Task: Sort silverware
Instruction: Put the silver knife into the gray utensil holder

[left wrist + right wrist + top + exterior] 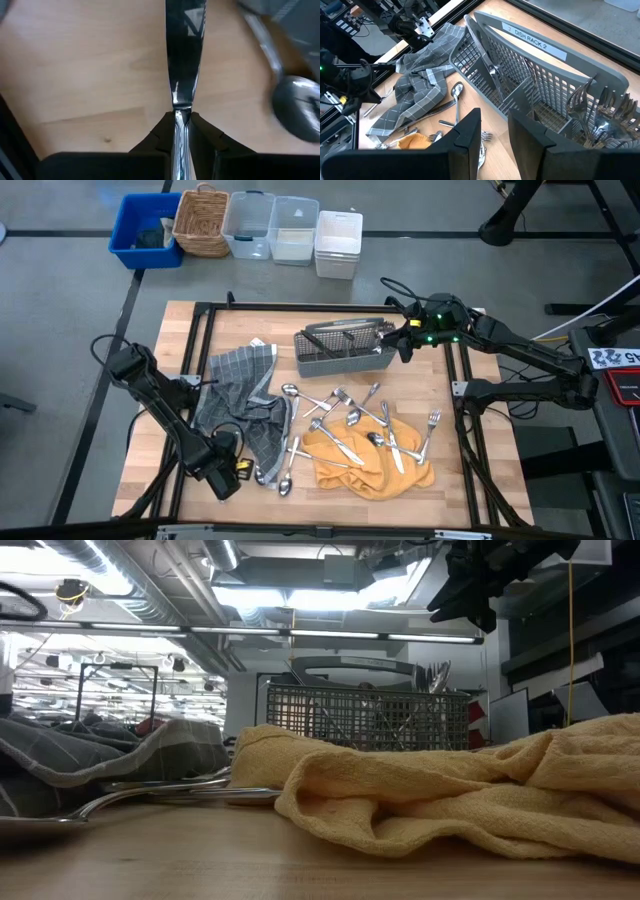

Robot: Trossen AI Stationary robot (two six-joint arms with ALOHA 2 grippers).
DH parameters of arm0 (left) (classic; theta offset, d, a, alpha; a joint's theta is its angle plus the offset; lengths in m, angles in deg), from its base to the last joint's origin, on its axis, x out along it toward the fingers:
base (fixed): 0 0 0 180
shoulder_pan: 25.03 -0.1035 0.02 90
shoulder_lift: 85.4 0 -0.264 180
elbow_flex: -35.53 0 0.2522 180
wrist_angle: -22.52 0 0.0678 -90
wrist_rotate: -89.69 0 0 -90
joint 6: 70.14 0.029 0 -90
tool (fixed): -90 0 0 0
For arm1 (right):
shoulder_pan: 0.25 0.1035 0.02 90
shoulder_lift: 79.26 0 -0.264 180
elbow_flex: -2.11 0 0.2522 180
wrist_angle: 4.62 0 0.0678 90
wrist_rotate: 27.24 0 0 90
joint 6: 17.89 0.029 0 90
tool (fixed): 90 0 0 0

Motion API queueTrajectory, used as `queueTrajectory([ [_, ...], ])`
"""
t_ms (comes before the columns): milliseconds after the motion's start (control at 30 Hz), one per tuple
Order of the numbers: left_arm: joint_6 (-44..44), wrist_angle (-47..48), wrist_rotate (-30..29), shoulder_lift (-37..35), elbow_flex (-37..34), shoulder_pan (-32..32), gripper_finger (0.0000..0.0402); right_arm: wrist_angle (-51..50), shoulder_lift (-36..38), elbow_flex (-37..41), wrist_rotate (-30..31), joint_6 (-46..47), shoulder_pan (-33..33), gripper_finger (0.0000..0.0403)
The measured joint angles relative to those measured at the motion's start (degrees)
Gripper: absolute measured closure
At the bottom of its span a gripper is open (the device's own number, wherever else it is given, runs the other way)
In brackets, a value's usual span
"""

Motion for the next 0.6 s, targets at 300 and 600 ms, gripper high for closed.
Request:
queueTrajectory([
  [300,1.63,0.51,-12.01,-7.62,0.07,-2.89,0.0373,0.30,0.00,0.00,0.00,0.00,0.00,0.0302],
  [600,6.97,0.72,-28.74,-14.80,0.12,-8.75,0.0373,0.44,0.01,0.00,0.00,0.00,0.00,0.0302],
])
